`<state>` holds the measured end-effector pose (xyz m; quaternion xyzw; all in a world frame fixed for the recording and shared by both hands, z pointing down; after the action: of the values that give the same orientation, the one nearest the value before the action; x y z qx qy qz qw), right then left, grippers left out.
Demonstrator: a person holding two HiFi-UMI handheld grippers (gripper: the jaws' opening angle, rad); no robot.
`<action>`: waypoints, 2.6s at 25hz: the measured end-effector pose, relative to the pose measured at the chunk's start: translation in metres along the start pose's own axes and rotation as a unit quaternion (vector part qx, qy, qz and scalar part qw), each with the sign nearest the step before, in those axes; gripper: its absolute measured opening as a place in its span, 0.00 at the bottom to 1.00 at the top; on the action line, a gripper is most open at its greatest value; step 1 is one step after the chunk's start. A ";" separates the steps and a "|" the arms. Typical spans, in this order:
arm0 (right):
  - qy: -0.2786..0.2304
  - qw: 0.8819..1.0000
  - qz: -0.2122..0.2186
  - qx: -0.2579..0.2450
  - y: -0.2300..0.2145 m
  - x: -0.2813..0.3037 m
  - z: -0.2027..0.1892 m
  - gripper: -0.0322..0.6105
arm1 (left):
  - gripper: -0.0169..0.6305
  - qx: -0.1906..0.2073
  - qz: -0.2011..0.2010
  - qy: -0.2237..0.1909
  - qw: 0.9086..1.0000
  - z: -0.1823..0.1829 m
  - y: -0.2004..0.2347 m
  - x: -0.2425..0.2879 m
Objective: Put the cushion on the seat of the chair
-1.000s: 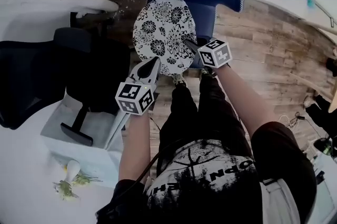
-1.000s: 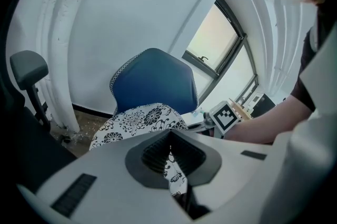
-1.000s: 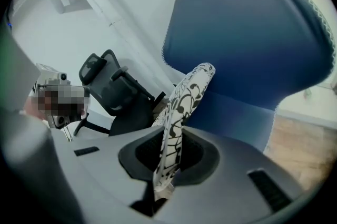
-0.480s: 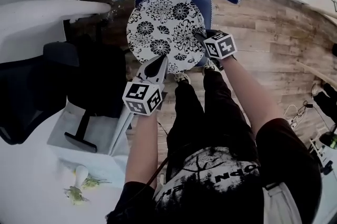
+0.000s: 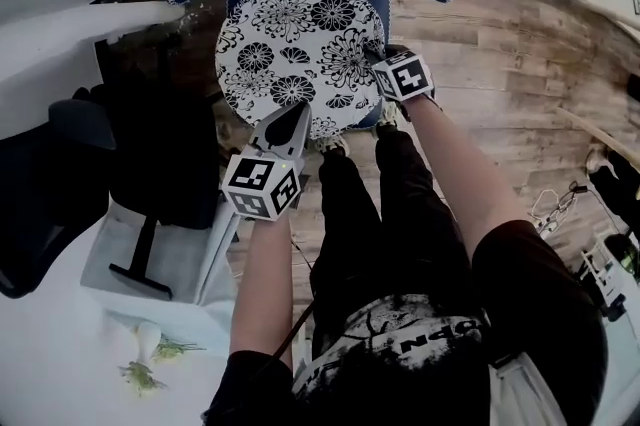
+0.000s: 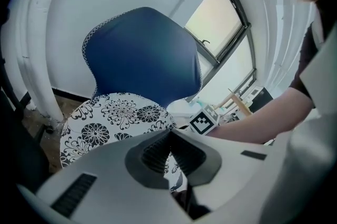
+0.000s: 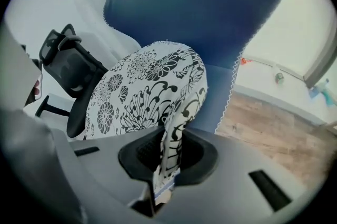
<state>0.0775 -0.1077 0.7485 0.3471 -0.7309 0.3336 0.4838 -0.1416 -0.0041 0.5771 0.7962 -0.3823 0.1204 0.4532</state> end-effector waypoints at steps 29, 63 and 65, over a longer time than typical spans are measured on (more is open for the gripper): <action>0.004 0.999 -0.022 0.024 -0.031 -0.008 -0.015 0.43 | 0.05 0.045 0.001 0.004 0.999 0.020 -0.040 0.019; -0.303 0.938 0.104 -0.128 0.038 -0.316 0.098 0.08 | 0.05 0.172 0.001 -0.095 0.980 0.130 -0.146 -0.047; -0.314 0.934 0.114 -0.127 0.036 -0.334 0.100 0.08 | 0.05 0.179 0.001 -0.100 0.979 0.134 -0.156 -0.047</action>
<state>0.0977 -0.1092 0.3983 0.2839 -0.9166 0.1647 0.2282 -0.0820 -0.0430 0.3785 0.8721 -0.3989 0.1070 0.2624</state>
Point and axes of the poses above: the fingertips, and each gripper's own axes: x forward along the fingers, y to its left, z out of its top, the point moved 8 cm from there along -x, backward along the fingers, and after that the axes turned 10 degrees about -z, right-handed, at the moved point
